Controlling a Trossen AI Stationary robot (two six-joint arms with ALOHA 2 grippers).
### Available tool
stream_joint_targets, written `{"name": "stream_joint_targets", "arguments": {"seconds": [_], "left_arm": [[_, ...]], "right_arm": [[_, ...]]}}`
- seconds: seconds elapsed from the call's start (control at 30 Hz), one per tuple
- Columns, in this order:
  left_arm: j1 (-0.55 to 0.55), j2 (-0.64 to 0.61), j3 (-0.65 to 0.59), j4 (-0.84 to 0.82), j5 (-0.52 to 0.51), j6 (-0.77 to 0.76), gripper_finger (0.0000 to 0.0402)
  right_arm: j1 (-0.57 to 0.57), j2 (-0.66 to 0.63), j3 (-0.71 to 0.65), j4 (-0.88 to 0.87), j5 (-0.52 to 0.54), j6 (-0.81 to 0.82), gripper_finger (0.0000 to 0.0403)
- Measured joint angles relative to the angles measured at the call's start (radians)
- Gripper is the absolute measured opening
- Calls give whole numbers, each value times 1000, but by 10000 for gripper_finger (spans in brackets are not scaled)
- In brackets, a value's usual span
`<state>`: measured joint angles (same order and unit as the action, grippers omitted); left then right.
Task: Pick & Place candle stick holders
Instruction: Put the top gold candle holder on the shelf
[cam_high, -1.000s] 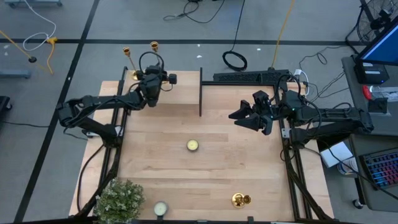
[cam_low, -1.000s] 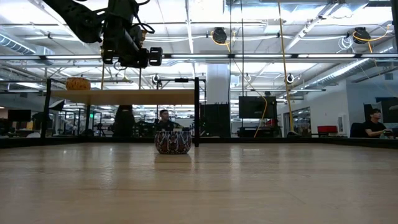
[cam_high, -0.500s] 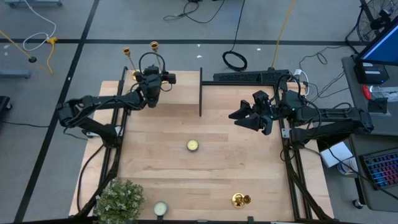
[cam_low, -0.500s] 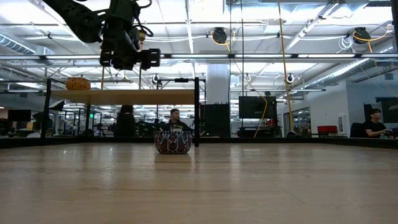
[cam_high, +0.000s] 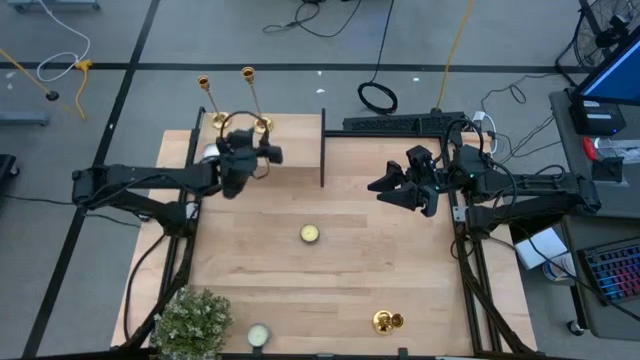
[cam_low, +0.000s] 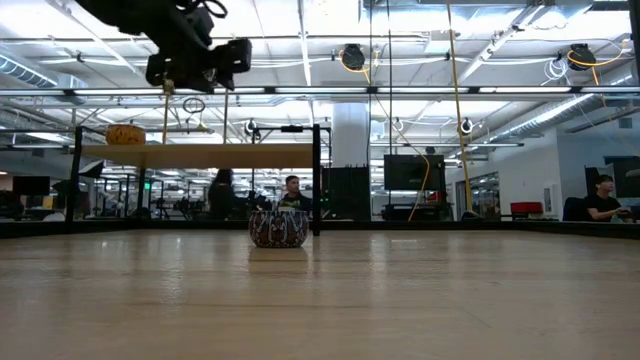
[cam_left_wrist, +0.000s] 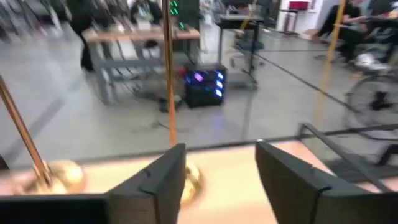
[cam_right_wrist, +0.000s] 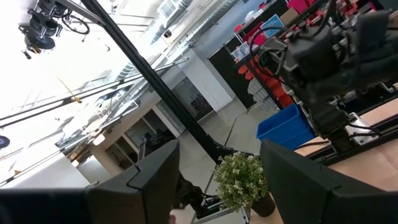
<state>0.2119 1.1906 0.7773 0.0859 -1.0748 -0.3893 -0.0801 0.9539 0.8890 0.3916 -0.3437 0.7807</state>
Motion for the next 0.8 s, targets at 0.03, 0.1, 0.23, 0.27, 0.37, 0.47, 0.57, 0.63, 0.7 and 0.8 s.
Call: {"name": "stream_joint_targets", "arguments": {"seconds": [0.03,0.1,0.23,0.27,0.37,0.47,0.57,0.63,0.7,0.8], "left_arm": [[-17,-7,0,-46,10,-71,175],[-35,-14,0,-139,49,-196,133],[-35,-15,0,-236,145,-314,23],[-27,-15,0,-241,164,-321,13],[6,-15,0,-241,192,-329,4],[60,-15,0,-237,219,-332,3],[133,-15,0,-191,307,-317,3],[190,-13,0,-154,392,-286,2],[248,4,0,-137,467,-289,2],[324,21,-1,-185,546,-366,2]], "right_arm": [[0,0,0,0,-1,0,222],[0,0,0,0,-2,0,222],[0,0,0,0,-2,-15,222],[0,0,0,0,-2,-22,222],[0,0,0,0,-1,-44,222],[0,0,0,1,0,-58,222],[-6,0,0,20,0,-60,222],[-14,0,1,25,0,-60,222],[-25,0,1,23,0,-60,222],[-33,0,1,23,0,-60,222]]}}
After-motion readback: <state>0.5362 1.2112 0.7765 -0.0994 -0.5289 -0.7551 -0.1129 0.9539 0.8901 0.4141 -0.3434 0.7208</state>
